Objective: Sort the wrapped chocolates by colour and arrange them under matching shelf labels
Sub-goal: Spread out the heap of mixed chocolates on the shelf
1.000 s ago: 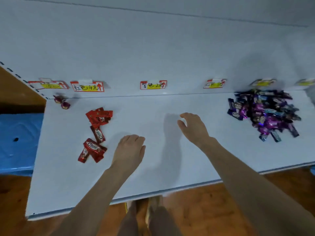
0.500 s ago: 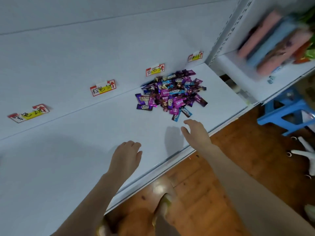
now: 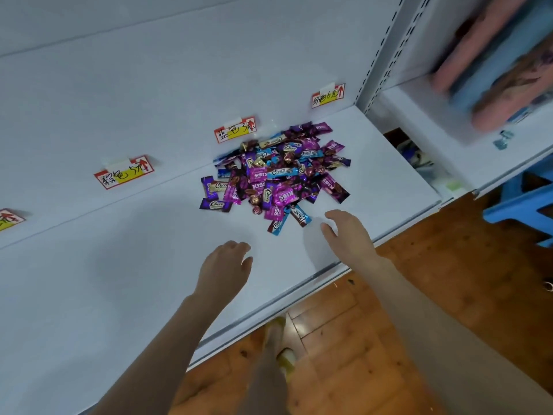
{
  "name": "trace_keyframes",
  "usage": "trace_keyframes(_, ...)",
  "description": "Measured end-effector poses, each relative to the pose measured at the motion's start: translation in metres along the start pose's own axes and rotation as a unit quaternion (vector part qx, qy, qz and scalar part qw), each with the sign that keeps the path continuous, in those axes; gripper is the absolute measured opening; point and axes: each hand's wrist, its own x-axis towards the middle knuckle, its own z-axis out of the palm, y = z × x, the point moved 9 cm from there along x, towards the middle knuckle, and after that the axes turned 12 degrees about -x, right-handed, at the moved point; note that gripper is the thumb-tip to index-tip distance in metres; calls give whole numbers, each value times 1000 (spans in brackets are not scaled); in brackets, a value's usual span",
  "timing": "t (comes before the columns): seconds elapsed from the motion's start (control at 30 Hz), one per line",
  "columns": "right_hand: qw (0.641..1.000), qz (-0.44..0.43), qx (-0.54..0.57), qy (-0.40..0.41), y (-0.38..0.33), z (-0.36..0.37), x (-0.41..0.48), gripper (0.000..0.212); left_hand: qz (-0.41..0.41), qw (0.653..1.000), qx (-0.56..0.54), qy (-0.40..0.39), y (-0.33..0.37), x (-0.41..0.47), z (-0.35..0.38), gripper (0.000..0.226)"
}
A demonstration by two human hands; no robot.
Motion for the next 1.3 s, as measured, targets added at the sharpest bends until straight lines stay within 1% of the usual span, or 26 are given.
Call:
trace_keyframes(0.1, 1000, -7, -3, -13, 8, 3, 22, 37, -39, 999, -23, 16, -4, 31, 1, 33)
trace_keyframes(0.2, 1000, -27, -7, -4, 14, -4, 51, 34, -75, 995, -44, 50, -3, 66, -3, 34)
trace_keyframes(0.27, 999, -40, -5, 15, 14, -13, 71, 27, -97, 991, -65, 68, -1, 89, -5, 35)
trace_keyframes(0.33, 998, -55, -9, 29, 10, -19, 90, 21, -107, 990, -67, 69, 1, 107, -5, 34)
trace_keyframes(0.5, 996, -78, -5, 31, -3, -18, 131, 32, -134, 989, -39, 47, 2, 131, 4, 32)
trace_keyframes(0.57, 995, -95, -41, 15, -8, -10, 143, 35, -149, 986, -48, 54, 0, 133, 8, 27)
trace_keyframes(0.7, 982, -145, -116, 14, -13, -3, 156, 37, -174, 977, -92, 78, -2, 129, 10, 18)
trace_keyframes(0.77, 981, -168, -95, 21, -16, -8, 158, 31, -200, 967, -126, 99, -4, 121, 9, 14)
trace_keyframes(0.87, 983, -183, 6, 24, -26, -25, 169, 23, -257, 938, -174, 154, -10, 102, 6, 4)
trace_keyframes(0.93, 981, -187, 48, 9, -40, -31, 182, 16, -287, 922, -184, 184, -14, 93, 3, 10)
trace_keyframes(0.97, 980, -195, 48, -5, -49, -30, 188, 17, -300, 916, -181, 197, -17, 89, 1, 14)
trace_keyframes(1.03, 977, -211, 4, -22, -65, -22, 198, 24, -308, 908, -179, 222, -20, 84, -5, 16)
trace_keyframes(1.13, 970, -215, -103, -42, -75, -7, 205, 34, -302, 901, -186, 249, -23, 84, -18, 34)
trace_keyframes(1.2, 964, -226, -127, -52, -75, 1, 204, 35, -297, 899, -199, 254, -23, 94, -25, 40)
trace_keyframes(1.27, 964, -237, -110, -58, -73, 4, 203, 32, -296, 889, -237, 258, -24, 110, -30, 37)
trace_keyframes(1.3, 967, -234, -82, -63, -69, 3, 203, 32, -289, 887, -254, 256, -22, 121, -31, 30)
